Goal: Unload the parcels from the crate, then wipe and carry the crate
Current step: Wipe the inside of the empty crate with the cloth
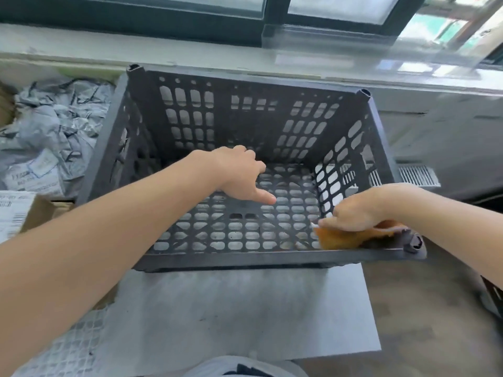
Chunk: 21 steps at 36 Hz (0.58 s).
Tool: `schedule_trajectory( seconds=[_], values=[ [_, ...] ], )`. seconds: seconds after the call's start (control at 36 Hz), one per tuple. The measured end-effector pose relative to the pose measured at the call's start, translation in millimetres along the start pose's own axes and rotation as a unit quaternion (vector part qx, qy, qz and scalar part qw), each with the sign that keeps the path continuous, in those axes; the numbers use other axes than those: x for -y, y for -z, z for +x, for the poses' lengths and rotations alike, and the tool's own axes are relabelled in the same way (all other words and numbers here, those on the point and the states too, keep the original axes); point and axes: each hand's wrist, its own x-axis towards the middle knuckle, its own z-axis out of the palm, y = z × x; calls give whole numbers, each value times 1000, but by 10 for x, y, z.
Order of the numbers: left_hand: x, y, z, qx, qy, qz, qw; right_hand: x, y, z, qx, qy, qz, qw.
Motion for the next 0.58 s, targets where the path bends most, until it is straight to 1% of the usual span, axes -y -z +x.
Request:
schedule_trajectory(
  seconds=[0.03, 0.11, 0.19, 0.31, 0.33, 0.39, 0.47, 0.53, 0.58],
  values=[
    [-14, 0, 2, -1, -2, 1, 1000, -58, -24, 28, 4, -11, -29, 1000],
    [-39, -11, 9, 2, -5, 3, 1000, -207, -76, 107, 6, -5, -87, 996],
    [-50, -21, 19, 2, -3, 3, 1000, -179, -80, 179, 12, 11, -113, 993],
    [-63, -54, 40, 10, -2, 2, 1000, -58, -92, 334, 56, 10, -145, 988],
    [-65, -63, 44, 11, -2, 3, 1000, -47, -93, 365, 50, 8, -149, 988],
    [-64, -79, 52, 9, -4, 6, 1000, -51, -73, 441, 6, -1, -142, 990],
    [-56, -95, 55, 11, -4, 7, 1000, -103, 2, 566, -94, 1, -150, 984],
    [-47, -107, 64, 14, -4, 8, 1000, -150, 73, 652, -161, 1, -176, 971],
    [-28, -113, 87, 17, -4, 6, 1000, -202, 155, 740, -243, -4, -200, 949]
  ],
)
